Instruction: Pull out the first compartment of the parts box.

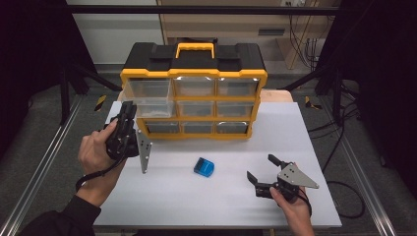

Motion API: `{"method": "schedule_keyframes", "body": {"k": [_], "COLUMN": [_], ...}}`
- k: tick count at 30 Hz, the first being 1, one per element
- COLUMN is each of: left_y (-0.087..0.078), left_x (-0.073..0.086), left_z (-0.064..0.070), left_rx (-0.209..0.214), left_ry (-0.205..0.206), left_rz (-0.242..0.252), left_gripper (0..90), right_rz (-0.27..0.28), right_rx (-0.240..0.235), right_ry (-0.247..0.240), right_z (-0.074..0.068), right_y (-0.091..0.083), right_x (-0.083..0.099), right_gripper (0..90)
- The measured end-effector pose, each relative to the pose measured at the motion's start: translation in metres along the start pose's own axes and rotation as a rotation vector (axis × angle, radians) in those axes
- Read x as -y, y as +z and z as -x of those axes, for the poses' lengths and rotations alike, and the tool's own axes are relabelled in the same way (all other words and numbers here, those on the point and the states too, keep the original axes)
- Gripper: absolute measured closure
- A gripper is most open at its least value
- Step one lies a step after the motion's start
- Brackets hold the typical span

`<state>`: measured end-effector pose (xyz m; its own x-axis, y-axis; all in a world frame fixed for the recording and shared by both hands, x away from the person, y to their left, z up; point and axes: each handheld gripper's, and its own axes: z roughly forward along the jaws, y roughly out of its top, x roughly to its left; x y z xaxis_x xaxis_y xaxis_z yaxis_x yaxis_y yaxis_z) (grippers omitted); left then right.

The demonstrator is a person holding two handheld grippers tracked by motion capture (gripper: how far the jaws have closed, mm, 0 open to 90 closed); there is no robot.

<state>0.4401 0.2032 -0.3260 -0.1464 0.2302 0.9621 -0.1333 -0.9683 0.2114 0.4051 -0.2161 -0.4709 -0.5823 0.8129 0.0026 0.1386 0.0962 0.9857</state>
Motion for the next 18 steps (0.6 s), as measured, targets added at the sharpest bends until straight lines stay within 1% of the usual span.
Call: {"method": "schedule_keyframes", "body": {"k": [11,18], "left_y": [-0.0039,-0.0049], "left_x": [-0.0007,0.0], "left_z": [0.0006,0.0008], "left_rx": [0.004,0.004], "left_ry": [-0.002,-0.011], "left_rz": [-0.003,0.001], "left_gripper": [77.1,77.0], "right_rz": [-0.003,-0.004], "right_rx": [-0.001,-0.001], "right_ry": [-0.002,0.002], "right_z": [0.0,-0.0002], "right_y": [0.0004,0.0002], "right_x": [0.0003,0.0002], "right_gripper": [6.1,6.1]}}
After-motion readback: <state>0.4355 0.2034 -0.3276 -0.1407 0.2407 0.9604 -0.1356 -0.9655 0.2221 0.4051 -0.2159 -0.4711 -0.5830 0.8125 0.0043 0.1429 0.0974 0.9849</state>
